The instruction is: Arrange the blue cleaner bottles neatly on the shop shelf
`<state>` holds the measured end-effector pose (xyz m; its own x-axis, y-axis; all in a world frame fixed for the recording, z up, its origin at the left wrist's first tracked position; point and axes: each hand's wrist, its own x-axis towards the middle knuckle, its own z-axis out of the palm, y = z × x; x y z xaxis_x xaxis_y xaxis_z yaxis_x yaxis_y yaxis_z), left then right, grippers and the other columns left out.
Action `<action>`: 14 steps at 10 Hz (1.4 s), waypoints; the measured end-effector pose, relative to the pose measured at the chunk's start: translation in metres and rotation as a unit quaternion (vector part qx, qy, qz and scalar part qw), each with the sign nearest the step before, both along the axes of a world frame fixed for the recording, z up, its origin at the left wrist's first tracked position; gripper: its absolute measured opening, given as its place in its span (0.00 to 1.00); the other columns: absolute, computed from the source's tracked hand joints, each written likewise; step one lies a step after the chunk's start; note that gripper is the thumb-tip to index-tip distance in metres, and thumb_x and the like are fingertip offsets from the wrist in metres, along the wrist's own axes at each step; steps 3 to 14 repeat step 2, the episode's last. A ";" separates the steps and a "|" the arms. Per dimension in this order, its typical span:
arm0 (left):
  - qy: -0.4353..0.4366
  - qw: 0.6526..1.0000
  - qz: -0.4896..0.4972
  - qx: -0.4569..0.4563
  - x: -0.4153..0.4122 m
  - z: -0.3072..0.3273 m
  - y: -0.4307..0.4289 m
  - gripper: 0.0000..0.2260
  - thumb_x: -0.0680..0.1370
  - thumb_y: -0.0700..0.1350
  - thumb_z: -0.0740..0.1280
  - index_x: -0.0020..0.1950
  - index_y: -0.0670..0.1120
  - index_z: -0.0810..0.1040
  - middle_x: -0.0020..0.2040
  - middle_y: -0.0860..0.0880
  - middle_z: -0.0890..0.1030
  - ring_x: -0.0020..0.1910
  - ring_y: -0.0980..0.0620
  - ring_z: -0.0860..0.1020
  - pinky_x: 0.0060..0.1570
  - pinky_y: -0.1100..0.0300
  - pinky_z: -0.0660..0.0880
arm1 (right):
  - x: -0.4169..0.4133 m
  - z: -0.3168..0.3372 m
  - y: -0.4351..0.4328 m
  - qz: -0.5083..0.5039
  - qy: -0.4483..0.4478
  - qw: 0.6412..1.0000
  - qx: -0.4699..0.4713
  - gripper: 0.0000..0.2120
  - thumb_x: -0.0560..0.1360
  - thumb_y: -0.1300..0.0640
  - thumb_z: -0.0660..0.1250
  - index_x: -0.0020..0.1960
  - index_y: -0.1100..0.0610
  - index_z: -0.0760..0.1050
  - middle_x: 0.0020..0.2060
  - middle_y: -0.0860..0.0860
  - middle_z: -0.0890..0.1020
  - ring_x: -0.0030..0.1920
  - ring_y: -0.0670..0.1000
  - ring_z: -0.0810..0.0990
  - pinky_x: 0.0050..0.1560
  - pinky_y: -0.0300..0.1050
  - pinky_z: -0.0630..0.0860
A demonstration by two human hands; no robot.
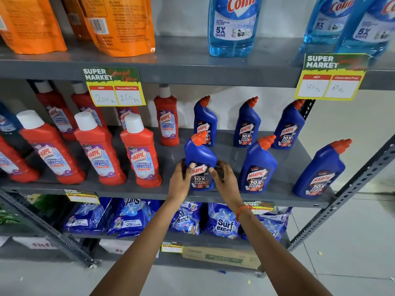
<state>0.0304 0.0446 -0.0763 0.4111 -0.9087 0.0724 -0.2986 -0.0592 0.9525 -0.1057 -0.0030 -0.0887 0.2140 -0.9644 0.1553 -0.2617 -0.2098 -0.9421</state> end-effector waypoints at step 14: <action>-0.168 0.976 0.000 0.141 -0.014 0.013 0.011 0.16 0.77 0.51 0.61 0.59 0.40 0.71 0.56 0.39 0.79 0.56 0.39 0.77 0.48 0.54 0.70 | -0.009 0.022 -0.004 0.029 0.187 0.982 0.004 0.18 0.76 0.55 0.62 0.63 0.60 0.68 0.60 0.63 0.75 0.57 0.63 0.76 0.59 0.56 0.75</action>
